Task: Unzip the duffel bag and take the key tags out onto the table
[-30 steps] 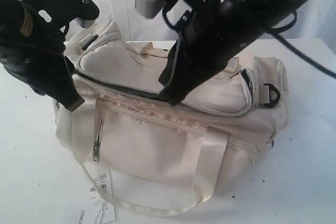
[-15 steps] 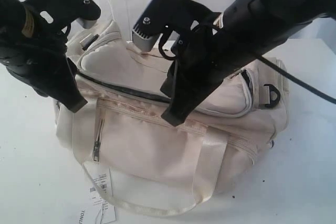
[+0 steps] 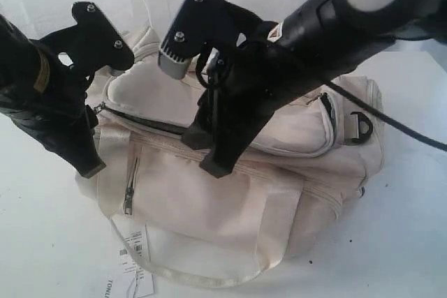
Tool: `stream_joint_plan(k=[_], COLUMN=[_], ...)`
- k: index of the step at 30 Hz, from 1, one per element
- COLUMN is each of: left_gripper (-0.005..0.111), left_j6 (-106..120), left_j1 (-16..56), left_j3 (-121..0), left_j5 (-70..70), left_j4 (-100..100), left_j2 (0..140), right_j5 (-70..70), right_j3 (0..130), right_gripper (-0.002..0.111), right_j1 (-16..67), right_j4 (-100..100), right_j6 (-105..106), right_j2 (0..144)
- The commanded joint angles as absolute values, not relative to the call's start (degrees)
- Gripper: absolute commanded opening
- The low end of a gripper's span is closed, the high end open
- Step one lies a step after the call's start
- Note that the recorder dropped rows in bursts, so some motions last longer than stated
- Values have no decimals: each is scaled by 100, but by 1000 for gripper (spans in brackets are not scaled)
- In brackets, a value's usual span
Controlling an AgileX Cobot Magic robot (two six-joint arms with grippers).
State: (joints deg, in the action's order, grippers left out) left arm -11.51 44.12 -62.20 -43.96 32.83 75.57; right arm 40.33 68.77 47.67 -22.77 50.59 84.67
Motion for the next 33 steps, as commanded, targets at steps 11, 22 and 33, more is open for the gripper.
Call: stream_joint_plan(k=[11, 22, 33], left_gripper=[19, 19, 19], left_j6=[-1152, -1152, -1164], left_j1=[4405, 4405, 4112], left_j3=[-6169, -6169, -6169], left_j5=[-4453, -4412, -4365], left_j4=[3373, 3632, 3681], left_j2=[7496, 7496, 7496], right_j5=[3174, 3778, 4540], right_j3=[6848, 6848, 6848], right_gripper=[39, 0, 0], right_j1=[5147, 5147, 5147], right_j4=[-1296, -938, -453], right_j6=[4460, 4301, 4064], right_j2=[9438, 9447, 9244])
